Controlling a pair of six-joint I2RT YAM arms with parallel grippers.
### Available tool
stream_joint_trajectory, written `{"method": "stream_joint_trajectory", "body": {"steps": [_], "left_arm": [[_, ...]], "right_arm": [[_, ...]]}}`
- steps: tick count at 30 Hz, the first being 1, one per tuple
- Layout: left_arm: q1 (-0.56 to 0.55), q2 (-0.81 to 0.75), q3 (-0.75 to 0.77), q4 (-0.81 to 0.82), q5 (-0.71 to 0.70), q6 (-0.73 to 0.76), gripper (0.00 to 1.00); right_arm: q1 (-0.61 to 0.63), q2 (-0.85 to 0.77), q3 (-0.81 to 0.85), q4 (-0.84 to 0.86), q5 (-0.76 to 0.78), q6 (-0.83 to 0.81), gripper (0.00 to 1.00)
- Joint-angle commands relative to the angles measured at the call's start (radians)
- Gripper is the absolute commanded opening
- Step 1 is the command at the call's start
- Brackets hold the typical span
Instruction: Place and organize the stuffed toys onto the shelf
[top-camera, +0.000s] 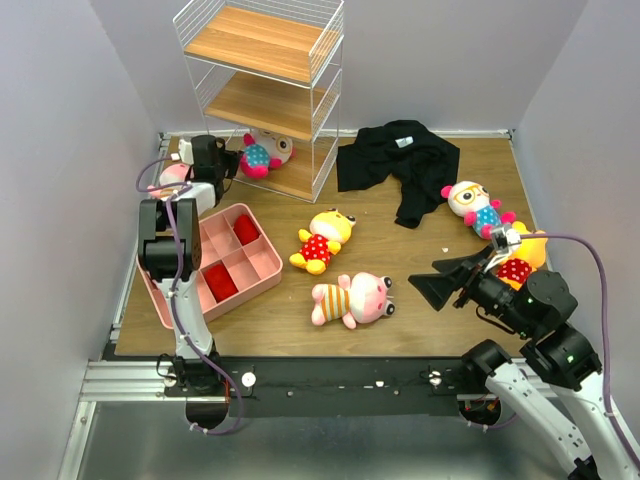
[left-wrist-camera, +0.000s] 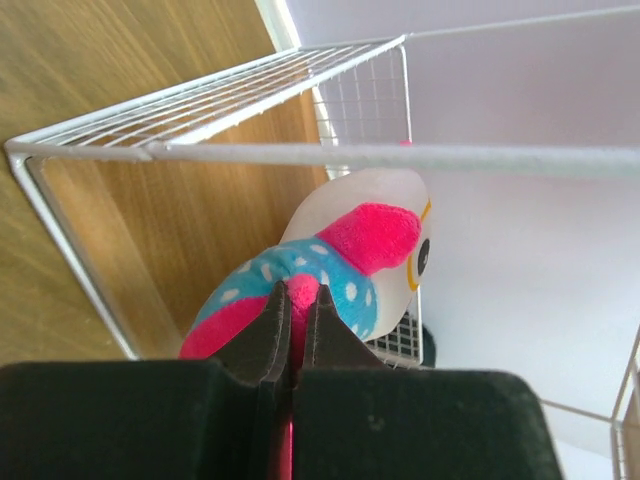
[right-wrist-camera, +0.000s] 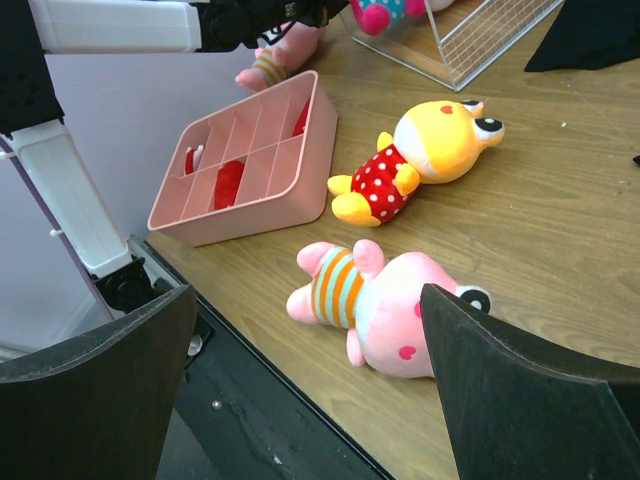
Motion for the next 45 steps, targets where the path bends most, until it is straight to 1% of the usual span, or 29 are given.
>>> {"method": "stream_joint_trajectory", "body": {"steps": [1, 7, 9, 11, 16, 17, 19, 20, 21, 23, 28, 29, 31, 32, 34, 36, 37, 38, 40, 42, 43, 44, 45], "left_arm": [[0.001, 0.024, -0.022, 0.122, -0.024, -0.073, 0.00], [-0.001, 0.027, -0.028, 0.131, -0.102, -0.088, 0.00], [-0.001, 0.020, -0.065, 0.151, -0.139, -0.109, 0.00], [0.001, 0.024, -0.063, 0.168, -0.135, -0.120, 0.00], [-0.002, 0.067, -0.019, 0.145, -0.093, -0.116, 0.00], [-0.001, 0.072, -0.017, 0.140, -0.092, -0.126, 0.14], [-0.002, 0.072, -0.034, 0.149, -0.090, -0.142, 0.33], [-0.001, 0.067, -0.061, 0.177, -0.092, -0.157, 0.49], [-0.001, 0.050, -0.074, 0.189, -0.099, -0.157, 0.57], [-0.001, 0.032, -0.083, 0.182, -0.107, -0.154, 0.68], [0.001, -0.046, -0.066, 0.084, -0.113, -0.146, 0.74], [0.001, -0.060, -0.066, 0.033, -0.118, -0.145, 0.78], [0.005, -0.098, -0.048, -0.056, -0.147, -0.134, 0.83], [0.007, -0.111, -0.037, -0.147, -0.156, -0.128, 0.86], [0.013, -0.147, -0.013, -0.220, -0.170, -0.117, 0.88], [0.025, -0.198, -0.022, -0.284, -0.176, -0.117, 0.91], [0.028, -0.219, -0.025, -0.303, -0.184, -0.117, 0.91], [0.031, -0.241, -0.026, -0.382, -0.185, -0.116, 0.94], [0.044, -0.307, -0.029, -0.458, -0.187, -0.105, 0.97], [0.051, -0.364, -0.026, -0.551, -0.179, -0.045, 0.99], [0.051, -0.378, -0.020, -0.582, -0.170, -0.010, 0.99], [0.054, -0.388, -0.013, -0.654, -0.147, 0.022, 0.99], [0.054, -0.410, 0.009, -0.698, -0.139, 0.089, 0.99]], "right_arm": [[0.007, 0.021, -0.016, 0.030, 0.022, -0.013, 1.00], [0.007, 0.017, -0.019, 0.033, 0.031, -0.012, 1.00], [0.006, 0.017, -0.022, 0.040, 0.033, -0.010, 1.00], [0.006, 0.021, -0.021, 0.040, 0.031, -0.010, 1.00], [0.006, 0.032, -0.019, 0.049, 0.025, -0.010, 1.00], [0.007, 0.035, -0.015, 0.050, 0.025, -0.010, 1.00], [0.007, 0.040, -0.004, 0.038, 0.023, -0.009, 1.00], [0.006, 0.040, 0.013, 0.031, 0.022, -0.006, 1.00], [0.007, 0.038, 0.022, 0.011, 0.019, -0.004, 1.00], [0.007, 0.026, 0.040, -0.005, 0.019, 0.000, 1.00], [0.007, -0.009, 0.063, -0.029, 0.031, 0.023, 1.00], [0.006, -0.009, 0.068, -0.040, 0.030, 0.030, 1.00], [0.007, -0.005, 0.082, -0.069, 0.013, 0.054, 1.00], [0.007, -0.005, 0.085, -0.080, 0.008, 0.059, 1.00], [0.007, -0.011, 0.085, -0.095, -0.003, 0.074, 1.00], [0.007, -0.014, 0.082, -0.100, 0.002, 0.086, 1.00], [0.007, -0.011, 0.080, -0.101, 0.016, 0.114, 1.00], [0.007, -0.002, 0.077, -0.101, 0.054, 0.129, 1.00], [0.007, 0.040, 0.067, -0.083, 0.095, 0.157, 1.00], [0.007, 0.086, 0.068, -0.069, 0.172, 0.163, 0.99], [0.007, 0.148, 0.071, -0.065, 0.203, 0.162, 0.99], [0.007, 0.179, 0.077, -0.060, 0.268, 0.160, 0.99], [0.007, 0.217, 0.092, -0.056, 0.301, 0.155, 0.99]]}}
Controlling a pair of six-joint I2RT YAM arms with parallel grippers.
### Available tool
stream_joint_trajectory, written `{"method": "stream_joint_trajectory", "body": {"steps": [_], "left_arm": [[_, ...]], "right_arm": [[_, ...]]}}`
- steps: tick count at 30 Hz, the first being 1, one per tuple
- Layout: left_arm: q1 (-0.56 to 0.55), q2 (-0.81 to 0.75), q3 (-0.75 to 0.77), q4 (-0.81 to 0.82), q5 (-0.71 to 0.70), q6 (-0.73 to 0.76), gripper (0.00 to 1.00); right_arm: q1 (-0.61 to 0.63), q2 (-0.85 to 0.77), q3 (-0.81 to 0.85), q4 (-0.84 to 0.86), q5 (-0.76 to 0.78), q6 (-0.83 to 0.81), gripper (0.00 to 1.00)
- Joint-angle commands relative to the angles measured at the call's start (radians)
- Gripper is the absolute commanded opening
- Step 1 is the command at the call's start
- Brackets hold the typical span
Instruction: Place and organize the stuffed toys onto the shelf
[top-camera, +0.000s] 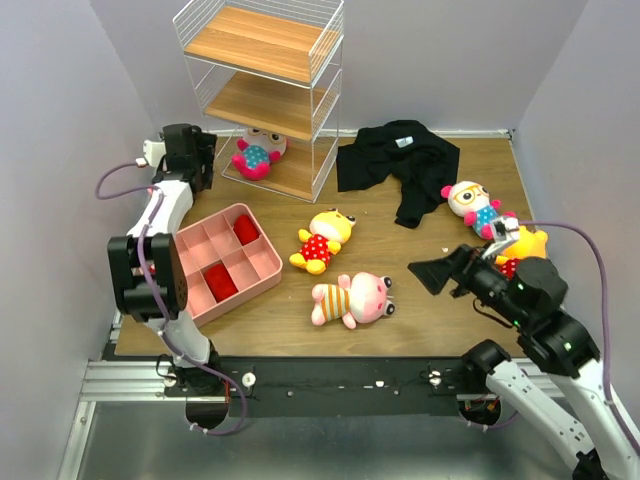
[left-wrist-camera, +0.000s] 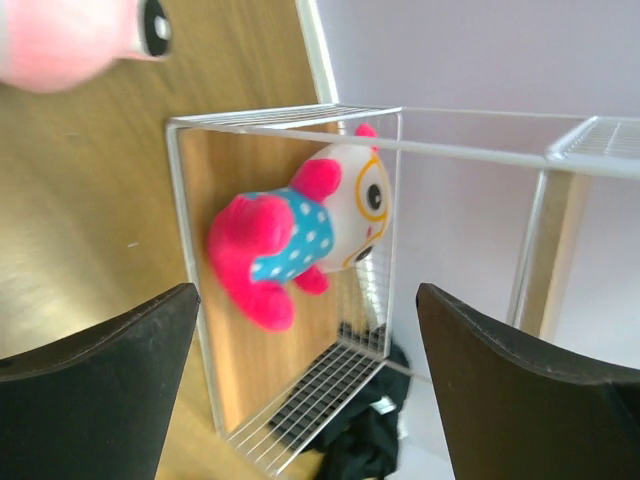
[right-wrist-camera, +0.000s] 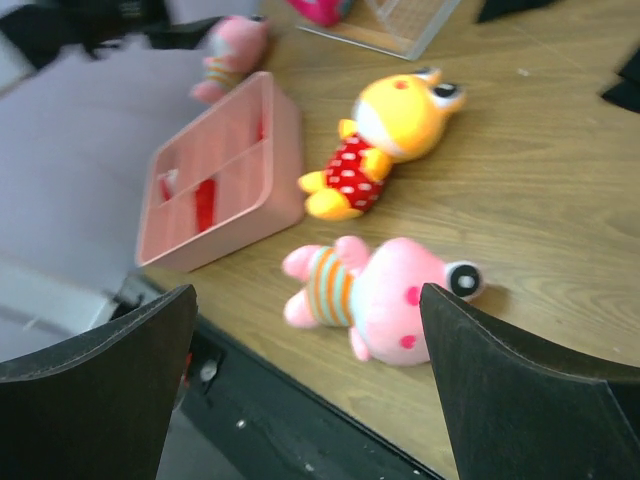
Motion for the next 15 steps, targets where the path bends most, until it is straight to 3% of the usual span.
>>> {"method": "stream_joint_trajectory", "body": {"steps": [1, 5, 9, 12, 15], "left_arm": [[0.012, -0.094, 0.052, -0.307, 0.020, 0.214, 0.99], [-0.014, -0.164, 0.029, -0.370, 0.193, 0.453, 0.99], [-0.096, -0.328, -0.091, -0.344, 0.293, 0.627, 0.99], [-0.174, -0.414, -0.125, -0.373, 0.315, 0.748, 0.99], [-0.303, -0.503, -0.181, -0.317, 0.289, 0.812, 0.99]], "right_arm": [[0.007, 0.219, 0.052, 0.010, 0.237, 0.018, 0.99], [0.004, 0.413, 0.142, -0.023, 0.514, 0.035, 0.99], [-0.007, 0.605, 0.250, -0.023, 0.657, -0.040, 1.00], [-0.087, 0.736, 0.326, -0.063, 0.660, -0.001, 1.00], [-0.230, 0.794, 0.305, -0.002, 0.474, 0.079, 1.00]]}}
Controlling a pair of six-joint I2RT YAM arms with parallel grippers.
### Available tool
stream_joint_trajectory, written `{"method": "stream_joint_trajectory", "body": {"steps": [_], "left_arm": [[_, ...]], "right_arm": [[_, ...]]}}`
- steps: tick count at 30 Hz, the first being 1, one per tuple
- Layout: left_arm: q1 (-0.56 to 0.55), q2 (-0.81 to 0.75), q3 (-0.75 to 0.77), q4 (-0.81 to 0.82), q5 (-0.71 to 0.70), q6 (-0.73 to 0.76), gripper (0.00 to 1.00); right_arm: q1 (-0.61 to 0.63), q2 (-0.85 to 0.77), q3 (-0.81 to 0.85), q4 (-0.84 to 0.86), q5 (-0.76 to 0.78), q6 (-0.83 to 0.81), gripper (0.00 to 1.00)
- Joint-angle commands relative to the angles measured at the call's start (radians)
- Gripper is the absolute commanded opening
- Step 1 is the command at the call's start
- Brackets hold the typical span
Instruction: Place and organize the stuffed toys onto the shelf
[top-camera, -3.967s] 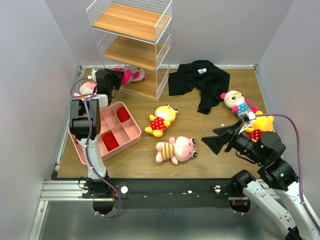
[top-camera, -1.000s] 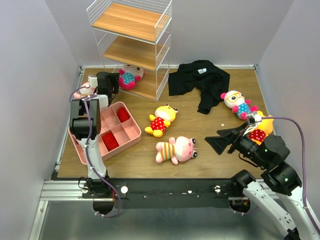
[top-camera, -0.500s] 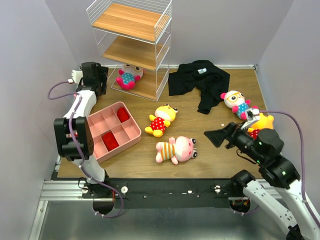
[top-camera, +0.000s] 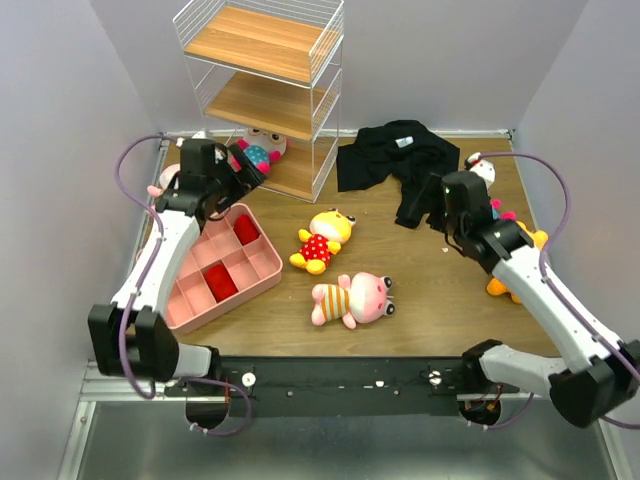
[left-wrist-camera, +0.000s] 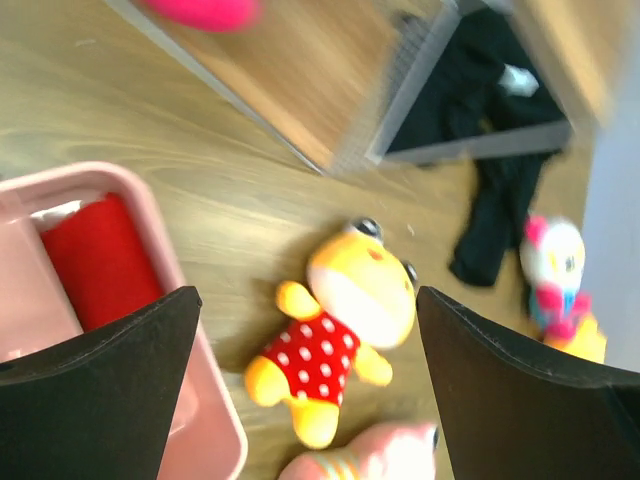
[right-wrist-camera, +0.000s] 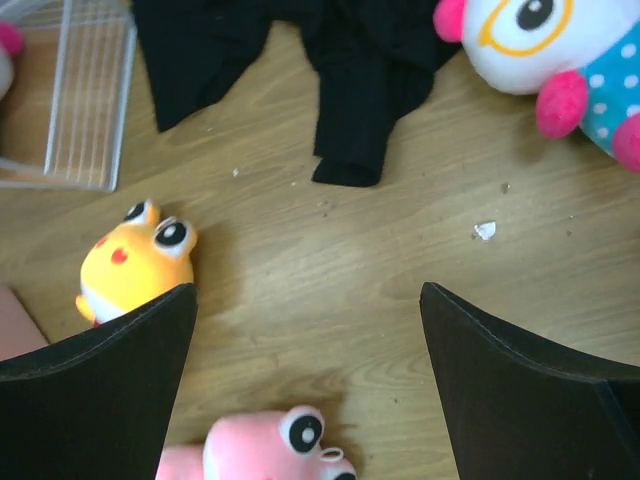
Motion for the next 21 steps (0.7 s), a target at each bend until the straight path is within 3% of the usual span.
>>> {"method": "stream_joint_trajectory", "body": {"steps": [1, 6, 10, 17, 21], "left_arm": [[-0.162, -0.147, -0.085, 0.058, 0.107, 0.219, 0.99], [-0.217, -0.202, -0.159, 0.155, 0.179, 0.175, 0.99], [-0.216, -0.198, -0.163, 0.165, 0.233, 0.156, 0.99], [-0.216, -0.195, -0.214, 0.238, 0.319, 0.100, 0.99], [-0.216, -0.184, -0.208, 0.227, 0.310, 0.120, 0.99]], "right_arm": [[-0.199, 0.116, 0.005, 0.030, -0.099, 0.102, 0.98], [-0.383, 0.212, 0.016, 0.049, -0.052, 0.064, 0.95], [-0.460, 0.272, 0.054, 0.170, -0.092, -0.294, 0.93], [-0.500, 0.549, 0.339, 0.038, -0.213, -0.646, 0.90], [-0.548, 0.647, 0.395, 0.026, -0.287, -0.786, 0.88]]}}
